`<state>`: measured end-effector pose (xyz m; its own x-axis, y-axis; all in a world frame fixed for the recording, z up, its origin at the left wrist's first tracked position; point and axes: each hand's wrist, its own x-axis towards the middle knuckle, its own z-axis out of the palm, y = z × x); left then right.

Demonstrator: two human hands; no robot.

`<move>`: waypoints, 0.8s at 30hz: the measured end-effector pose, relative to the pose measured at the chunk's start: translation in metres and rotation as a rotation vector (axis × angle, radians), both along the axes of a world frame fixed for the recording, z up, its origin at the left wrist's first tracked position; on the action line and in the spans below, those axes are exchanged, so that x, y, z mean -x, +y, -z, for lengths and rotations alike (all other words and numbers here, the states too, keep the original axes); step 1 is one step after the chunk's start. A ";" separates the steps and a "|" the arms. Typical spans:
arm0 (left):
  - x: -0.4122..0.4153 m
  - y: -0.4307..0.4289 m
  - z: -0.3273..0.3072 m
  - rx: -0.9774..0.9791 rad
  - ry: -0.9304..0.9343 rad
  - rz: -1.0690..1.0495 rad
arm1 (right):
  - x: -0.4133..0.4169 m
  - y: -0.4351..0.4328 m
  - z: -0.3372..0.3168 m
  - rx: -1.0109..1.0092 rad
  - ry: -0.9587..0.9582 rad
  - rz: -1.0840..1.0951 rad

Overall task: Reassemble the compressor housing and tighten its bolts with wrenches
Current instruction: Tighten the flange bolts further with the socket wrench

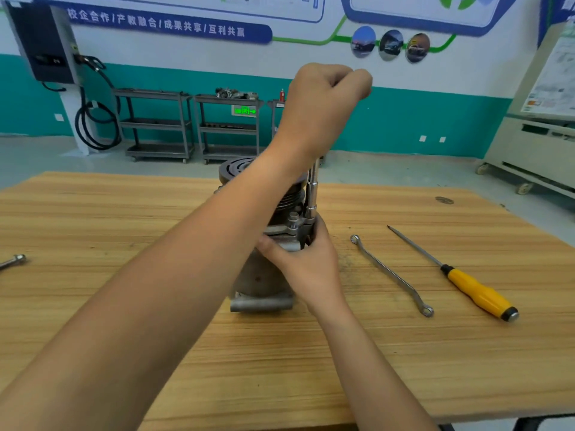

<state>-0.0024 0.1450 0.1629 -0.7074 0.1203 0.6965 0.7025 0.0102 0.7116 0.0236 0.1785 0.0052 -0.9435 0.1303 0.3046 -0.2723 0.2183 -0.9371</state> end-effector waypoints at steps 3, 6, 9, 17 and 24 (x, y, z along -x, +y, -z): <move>0.002 -0.013 -0.002 0.001 -0.105 0.187 | 0.004 0.003 0.004 0.007 0.004 -0.010; 0.005 -0.014 -0.003 0.030 -0.146 0.134 | 0.000 0.015 -0.009 -0.042 -0.048 -0.107; 0.000 -0.009 -0.018 0.032 -0.124 -0.116 | -0.007 0.036 -0.028 -0.036 -0.150 -0.160; -0.021 -0.027 -0.057 0.215 -0.123 -0.094 | -0.017 0.071 -0.082 0.126 0.054 0.025; -0.018 -0.025 -0.032 0.064 -0.125 -0.125 | -0.008 0.057 -0.103 -0.133 0.152 -0.070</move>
<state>0.0157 0.1196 0.1944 -0.8000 0.0676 0.5962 0.5992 0.1400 0.7882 0.0320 0.2355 0.1078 -0.8908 0.0148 0.4542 -0.4272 0.3132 -0.8481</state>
